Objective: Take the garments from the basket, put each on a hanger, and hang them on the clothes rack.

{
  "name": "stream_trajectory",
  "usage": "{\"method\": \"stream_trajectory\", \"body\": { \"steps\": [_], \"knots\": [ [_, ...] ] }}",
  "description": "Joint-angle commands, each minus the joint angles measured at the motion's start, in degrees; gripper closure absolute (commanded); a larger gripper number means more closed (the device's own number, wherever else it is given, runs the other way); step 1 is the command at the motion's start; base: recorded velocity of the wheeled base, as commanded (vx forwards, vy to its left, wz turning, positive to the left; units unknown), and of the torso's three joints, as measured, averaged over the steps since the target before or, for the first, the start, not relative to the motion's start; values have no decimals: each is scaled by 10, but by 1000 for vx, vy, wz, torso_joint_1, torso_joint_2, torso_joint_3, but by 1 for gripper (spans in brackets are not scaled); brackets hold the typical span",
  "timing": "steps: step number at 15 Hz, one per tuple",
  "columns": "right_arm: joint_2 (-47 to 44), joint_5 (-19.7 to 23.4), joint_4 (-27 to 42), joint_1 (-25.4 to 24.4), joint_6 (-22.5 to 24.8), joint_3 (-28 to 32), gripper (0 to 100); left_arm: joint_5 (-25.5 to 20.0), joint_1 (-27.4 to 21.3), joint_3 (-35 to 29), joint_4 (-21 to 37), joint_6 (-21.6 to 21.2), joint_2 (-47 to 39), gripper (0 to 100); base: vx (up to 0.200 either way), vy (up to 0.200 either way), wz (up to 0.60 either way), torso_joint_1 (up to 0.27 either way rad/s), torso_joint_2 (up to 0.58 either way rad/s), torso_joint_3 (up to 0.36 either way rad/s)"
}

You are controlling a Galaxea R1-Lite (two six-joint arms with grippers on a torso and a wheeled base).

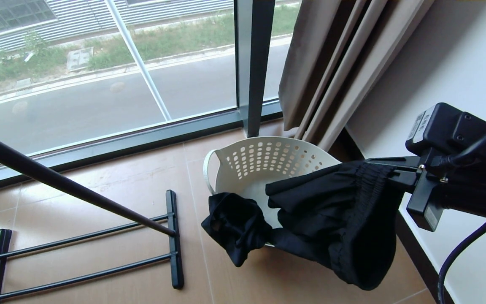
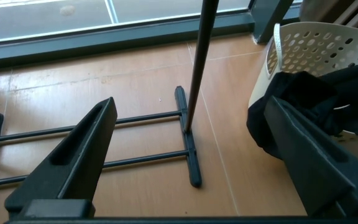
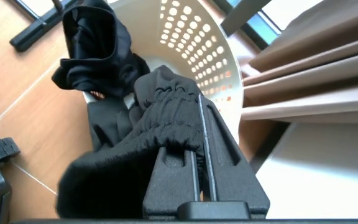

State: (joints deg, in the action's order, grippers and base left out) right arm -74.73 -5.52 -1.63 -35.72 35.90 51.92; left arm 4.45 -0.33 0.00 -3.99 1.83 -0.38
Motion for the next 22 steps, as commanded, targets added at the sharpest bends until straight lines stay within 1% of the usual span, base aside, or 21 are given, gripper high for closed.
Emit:
{"method": "stream_trajectory", "body": {
  "steps": [1, 6, 12, 22],
  "knots": [
    [-6, -1, 0, 0, 0, 2, 100, -1, 0, 0, -1, 0, -1, 0, 0, 0, 0, 2, -276, -80],
    [-2, -1, 0, 0, 0, -11, 100, -1, 0, 0, -1, 0, -1, 0, 0, 0, 0, 19, -405, -165],
    [9, -1, 1, 1, 0, -19, 100, 0, 0, 0, -1, 0, -1, 0, 0, 0, 0, 103, -471, -167],
    [16, -1, 0, 1, 0, -34, 100, -1, 0, 0, -1, 0, -1, 0, 0, 0, 0, 172, -518, -151]
  ]
}}
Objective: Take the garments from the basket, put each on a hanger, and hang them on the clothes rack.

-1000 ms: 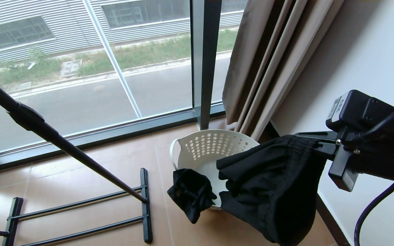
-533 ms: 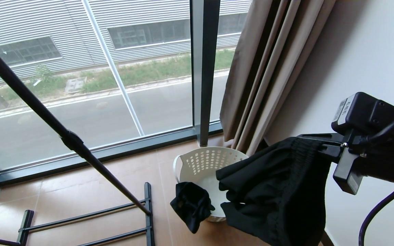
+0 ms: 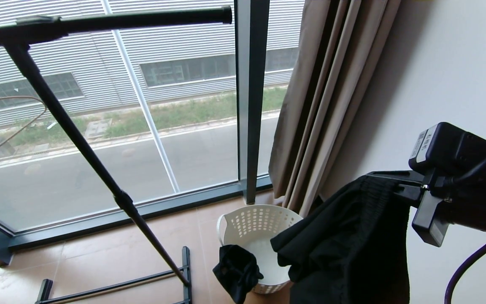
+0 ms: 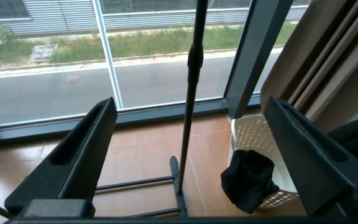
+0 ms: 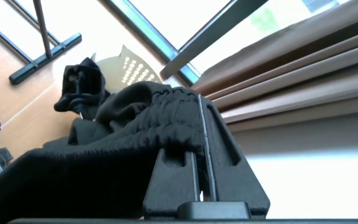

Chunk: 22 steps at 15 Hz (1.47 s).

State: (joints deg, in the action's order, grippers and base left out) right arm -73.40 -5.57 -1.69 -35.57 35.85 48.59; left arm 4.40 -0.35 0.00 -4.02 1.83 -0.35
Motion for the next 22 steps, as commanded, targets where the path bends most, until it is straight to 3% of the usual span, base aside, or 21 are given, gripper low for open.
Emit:
{"method": "stream_trajectory", "body": {
  "steps": [1, 14, 17, 19, 21, 22],
  "knots": [
    [4, -1, 0, 0, 0, -3, 100, 0, 0, 0, 0, 0, -1, 0, 0, 0, 0, 212, -569, -149],
    [12, -1, -2, 0, -9, -49, 100, 5, 1, 0, 0, -1, 0, 0, 0, 0, 0, 195, -475, -80],
    [34, 0, -20, 1, -60, -97, 100, 6, 1, 0, -1, -4, -1, 0, 0, 0, 0, 48, -126, 27],
    [57, 0, -99, 1, -126, -143, 100, 6, 1, 0, -1, 0, 0, 0, 0, 0, 0, 0, 0, 0],
    [65, -1, -132, 1, -145, -162, 100, 6, 1, 0, -1, -2, 0, 0, 0, 0, 0, 0, 0, 0],
    [70, -1, -207, 7, -191, -196, 100, 6, 1, 0, -1, -2, -1, 0, 0, 0, 0, 0, 0, 0]
  ]
}}
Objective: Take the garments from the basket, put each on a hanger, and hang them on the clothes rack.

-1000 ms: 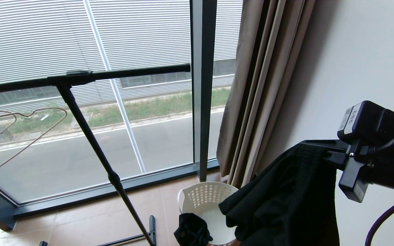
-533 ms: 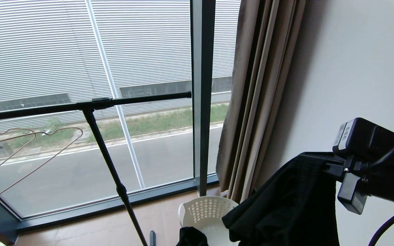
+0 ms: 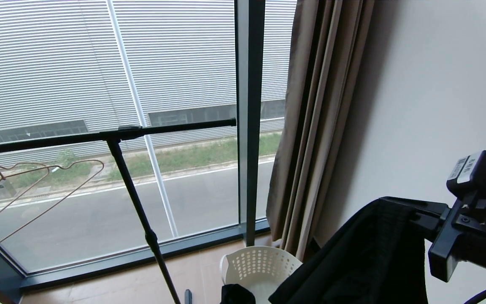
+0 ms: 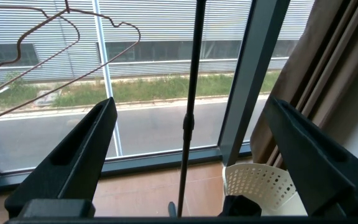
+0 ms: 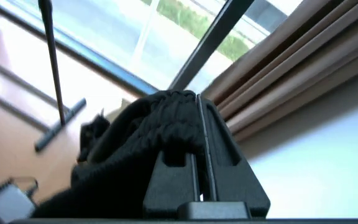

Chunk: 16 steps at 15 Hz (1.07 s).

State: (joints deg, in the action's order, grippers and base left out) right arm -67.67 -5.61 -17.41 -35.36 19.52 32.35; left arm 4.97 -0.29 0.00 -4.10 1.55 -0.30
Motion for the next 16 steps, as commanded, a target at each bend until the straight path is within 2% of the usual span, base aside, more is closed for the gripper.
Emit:
{"method": "stream_trajectory", "body": {
  "steps": [1, 3, 11, 16],
  "knots": [
    [12, 1, -82, 5, -46, -44, 100, 0, -1, 0, 0, 1, -1, 0, 0, 0, 0, 0, 0, 0],
    [10, 0, -135, 5, -58, -59, 100, 1, -1, 0, 0, 3, 0, 0, 0, 0, 0, 0, 0, 0],
    [22, 2, -138, 6, -59, -64, 100, -5, -1, 0, 0, -5, -2, 0, 0, 0, 0, 0, 0, 0],
    [14, 0, -138, 6, -59, -66, 100, -5, -1, 0, 0, -5, -2, 0, 0, 200, 0, 1, 1, 5]
  ]
}}
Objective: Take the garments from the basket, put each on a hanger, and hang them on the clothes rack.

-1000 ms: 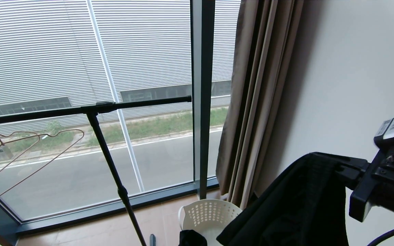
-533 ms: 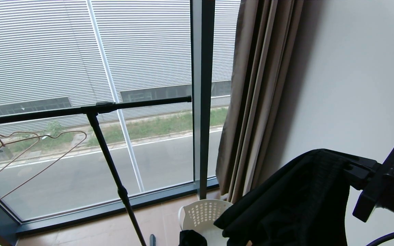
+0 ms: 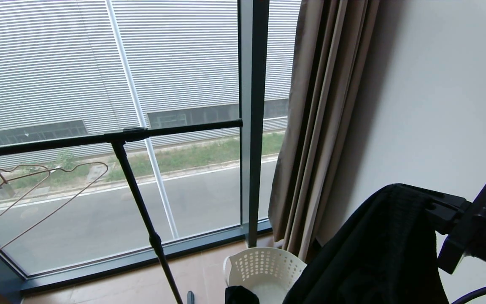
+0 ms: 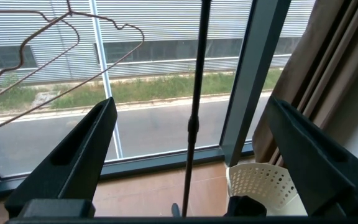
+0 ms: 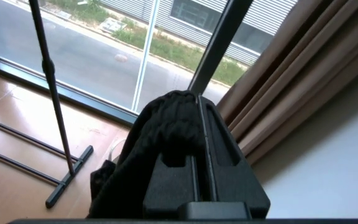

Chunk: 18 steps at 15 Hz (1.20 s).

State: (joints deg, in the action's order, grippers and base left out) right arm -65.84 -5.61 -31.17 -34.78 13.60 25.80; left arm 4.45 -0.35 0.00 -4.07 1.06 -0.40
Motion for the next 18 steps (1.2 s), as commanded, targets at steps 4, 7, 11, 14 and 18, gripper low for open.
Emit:
{"method": "stream_trajectory", "body": {
  "steps": [4, 7, 11, 14, 18],
  "knots": [
    [-3, -1, 0, 2, 0, -1, 100, 0, 0, 0, -1, 0, -1, 0, 0, 200, 0, 1, 0, 1],
    [0, -1, 0, 2, 0, -1, 100, 0, 0, 0, -1, -1, -1, 0, -133, 200, 0, 5, -1, 2],
    [0, -1, 1, 3, 0, -2, 100, 1, 0, 0, -1, -2, -1, 0, -150, 0, 0, 2, 3, 3],
    [0, -1, 0, 3, 0, -7, 100, 1, 0, 0, -1, -2, -1, 0, 0, 0, 0, 0, 0, 0],
    [1, -1, -1, 3, 1, -8, 100, 1, 0, 0, -1, 1, -1, 0, 0, 50, 0, -1, -1, 2]
  ]
}}
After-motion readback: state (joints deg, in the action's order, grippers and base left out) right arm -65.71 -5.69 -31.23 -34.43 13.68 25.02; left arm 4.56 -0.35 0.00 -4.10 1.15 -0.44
